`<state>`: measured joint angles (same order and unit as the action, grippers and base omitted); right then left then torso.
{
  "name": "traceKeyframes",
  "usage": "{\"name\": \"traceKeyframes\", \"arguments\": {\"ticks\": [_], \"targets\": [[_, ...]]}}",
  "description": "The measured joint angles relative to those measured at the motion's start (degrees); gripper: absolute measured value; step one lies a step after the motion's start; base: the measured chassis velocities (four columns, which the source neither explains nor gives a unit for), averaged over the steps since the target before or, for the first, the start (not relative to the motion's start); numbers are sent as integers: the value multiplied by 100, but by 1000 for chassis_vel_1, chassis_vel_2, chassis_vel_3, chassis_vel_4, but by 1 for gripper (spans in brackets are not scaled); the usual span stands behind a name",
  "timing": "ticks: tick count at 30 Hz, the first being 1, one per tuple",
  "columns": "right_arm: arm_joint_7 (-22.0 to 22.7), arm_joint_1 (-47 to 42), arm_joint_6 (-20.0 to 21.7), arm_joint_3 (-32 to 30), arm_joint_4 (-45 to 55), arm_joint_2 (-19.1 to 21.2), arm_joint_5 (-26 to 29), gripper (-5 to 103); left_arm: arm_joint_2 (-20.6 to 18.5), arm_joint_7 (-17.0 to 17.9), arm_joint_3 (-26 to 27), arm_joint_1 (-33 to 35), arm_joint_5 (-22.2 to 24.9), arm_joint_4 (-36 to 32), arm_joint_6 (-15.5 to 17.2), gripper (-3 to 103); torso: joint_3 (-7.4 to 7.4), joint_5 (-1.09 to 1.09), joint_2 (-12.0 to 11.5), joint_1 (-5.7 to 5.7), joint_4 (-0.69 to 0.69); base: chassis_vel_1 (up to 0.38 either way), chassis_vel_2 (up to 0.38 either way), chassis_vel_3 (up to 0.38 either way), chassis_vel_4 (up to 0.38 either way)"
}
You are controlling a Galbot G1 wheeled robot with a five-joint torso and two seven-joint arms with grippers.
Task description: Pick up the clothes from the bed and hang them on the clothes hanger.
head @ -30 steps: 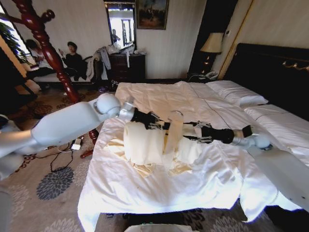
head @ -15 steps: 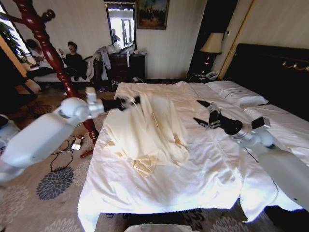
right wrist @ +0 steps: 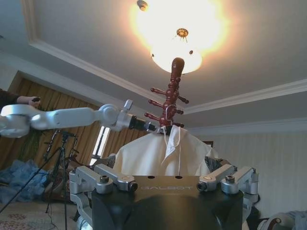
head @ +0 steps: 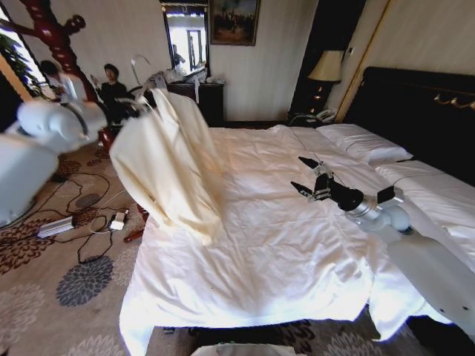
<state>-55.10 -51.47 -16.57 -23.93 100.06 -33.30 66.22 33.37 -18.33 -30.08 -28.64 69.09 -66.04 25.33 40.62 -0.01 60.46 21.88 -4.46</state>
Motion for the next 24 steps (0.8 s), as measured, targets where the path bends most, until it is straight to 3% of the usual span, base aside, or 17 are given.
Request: {"name": "traceKeyframes", "arguments": {"ticks": [7, 13, 16, 24], "targets": [[-185, -87, -44, -133, -72, 23, -106, 100, 573, -102, -179, -718, 50, 1409, 475, 15, 0, 1, 0, 0, -2, 0, 0, 0, 0], [-263, -123, -85, -176, -124, 11, -151, 100, 757, -164, -218, -910, 3, 1886, 584, 15, 0, 0, 0, 0, 3, 0, 0, 0, 0], [-368, -144, -142, -225, -192, -36, -264, 100, 1243, -452, -211, -1262, -336, 2805, 608, 15, 0, 2, 0, 0, -1, 0, 0, 0, 0], [-466, -195, -206, -257, -240, -58, -349, 100, 1505, -479, -85, -1505, -510, 3346, 621, 15, 0, 1, 0, 0, 0, 0, 0, 0, 0]]}}
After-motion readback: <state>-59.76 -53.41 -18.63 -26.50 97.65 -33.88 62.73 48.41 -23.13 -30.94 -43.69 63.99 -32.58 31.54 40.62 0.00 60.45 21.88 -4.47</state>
